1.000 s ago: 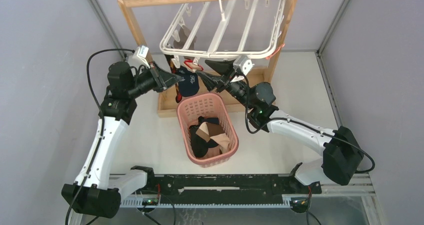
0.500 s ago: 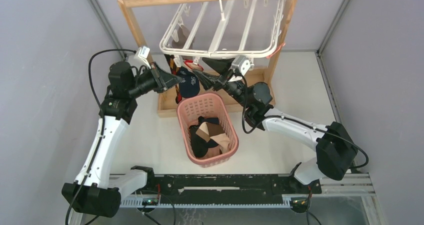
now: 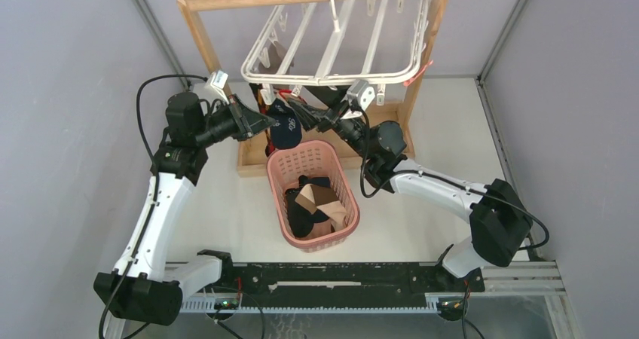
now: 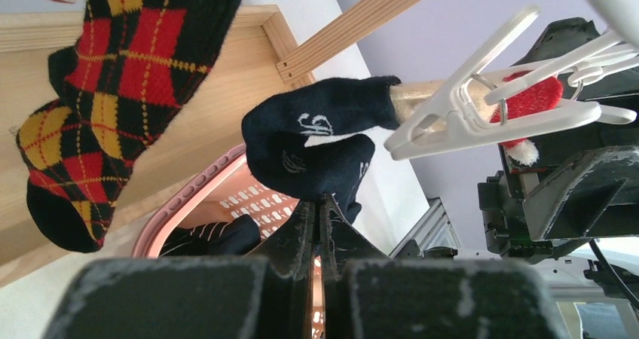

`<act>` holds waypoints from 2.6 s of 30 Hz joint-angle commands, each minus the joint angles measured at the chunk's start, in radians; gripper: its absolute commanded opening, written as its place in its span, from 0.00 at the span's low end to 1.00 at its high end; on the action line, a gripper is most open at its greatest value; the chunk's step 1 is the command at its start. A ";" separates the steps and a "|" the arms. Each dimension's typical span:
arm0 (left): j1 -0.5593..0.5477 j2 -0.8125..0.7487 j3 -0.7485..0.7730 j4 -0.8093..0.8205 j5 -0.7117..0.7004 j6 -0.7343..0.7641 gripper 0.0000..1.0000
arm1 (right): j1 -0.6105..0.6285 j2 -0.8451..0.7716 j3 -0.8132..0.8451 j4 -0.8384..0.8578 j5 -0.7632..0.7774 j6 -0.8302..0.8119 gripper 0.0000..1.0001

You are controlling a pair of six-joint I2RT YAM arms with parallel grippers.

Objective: Remove the socks clipped to the hanger
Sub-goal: Remove the sock from the hanger, then place the sock in the bin.

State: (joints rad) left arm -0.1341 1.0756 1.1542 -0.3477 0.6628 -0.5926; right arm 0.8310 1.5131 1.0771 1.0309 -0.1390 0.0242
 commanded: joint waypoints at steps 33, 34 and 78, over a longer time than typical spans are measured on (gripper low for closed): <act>0.008 -0.033 0.062 0.034 0.048 0.001 0.05 | -0.017 0.001 0.072 -0.011 -0.033 0.028 0.04; 0.007 -0.037 0.056 0.043 0.053 -0.006 0.05 | -0.019 0.001 0.069 -0.011 -0.030 0.035 0.06; -0.346 -0.308 -0.312 0.088 -0.147 -0.111 0.12 | 0.006 -0.603 -0.567 -0.324 0.174 0.146 0.69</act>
State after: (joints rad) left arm -0.4713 0.7807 0.9077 -0.3061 0.5568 -0.6979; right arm 0.8276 0.9527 0.5510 0.7372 -0.0017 0.1406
